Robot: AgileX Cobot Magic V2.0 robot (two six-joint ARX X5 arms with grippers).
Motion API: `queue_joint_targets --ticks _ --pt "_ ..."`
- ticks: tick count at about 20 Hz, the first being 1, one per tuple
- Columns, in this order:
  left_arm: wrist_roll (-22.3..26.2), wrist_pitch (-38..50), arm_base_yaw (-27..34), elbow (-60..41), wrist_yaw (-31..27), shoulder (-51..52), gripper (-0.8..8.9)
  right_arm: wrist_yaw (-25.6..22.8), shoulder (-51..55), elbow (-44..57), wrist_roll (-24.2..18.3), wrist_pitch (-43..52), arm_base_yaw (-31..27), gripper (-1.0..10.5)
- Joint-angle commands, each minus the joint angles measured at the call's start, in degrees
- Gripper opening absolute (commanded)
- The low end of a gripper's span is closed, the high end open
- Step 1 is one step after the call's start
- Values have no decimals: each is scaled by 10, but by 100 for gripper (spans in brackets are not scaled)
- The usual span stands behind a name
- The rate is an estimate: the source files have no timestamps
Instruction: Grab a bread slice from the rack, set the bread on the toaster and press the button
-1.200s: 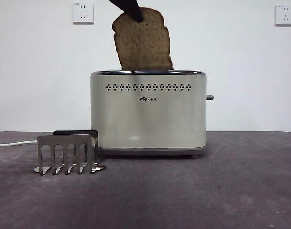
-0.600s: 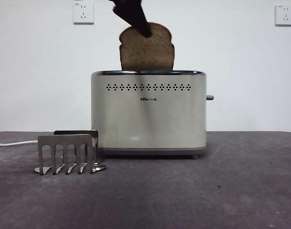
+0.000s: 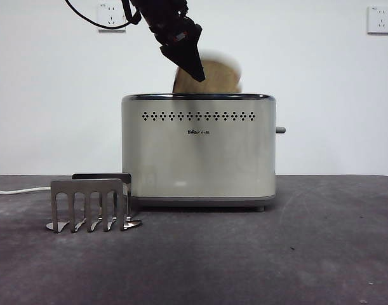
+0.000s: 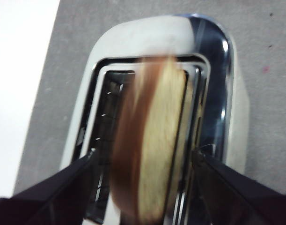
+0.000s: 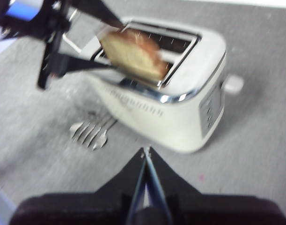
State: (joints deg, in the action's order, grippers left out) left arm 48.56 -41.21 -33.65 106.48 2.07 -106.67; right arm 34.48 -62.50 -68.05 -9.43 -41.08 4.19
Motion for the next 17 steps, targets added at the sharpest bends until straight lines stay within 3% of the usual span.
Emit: queue_joint_targets --ticks 1,6,8,14,17 --pt "-19 6 0 0 -13 4 347 0 -26 0 23 35 1 -12" --pt "-63 14 0 9 -36 29 347 -1 -98 0 29 107 1 -12" --pt "-91 15 0 9 -36 53 347 -1 -130 0 56 160 1 -12" --pt "-267 -28 0 9 -34 163 346 0 -245 0 151 327 1 -12" --pt "-311 -61 0 9 -32 217 346 3 -308 0 199 398 1 -13"
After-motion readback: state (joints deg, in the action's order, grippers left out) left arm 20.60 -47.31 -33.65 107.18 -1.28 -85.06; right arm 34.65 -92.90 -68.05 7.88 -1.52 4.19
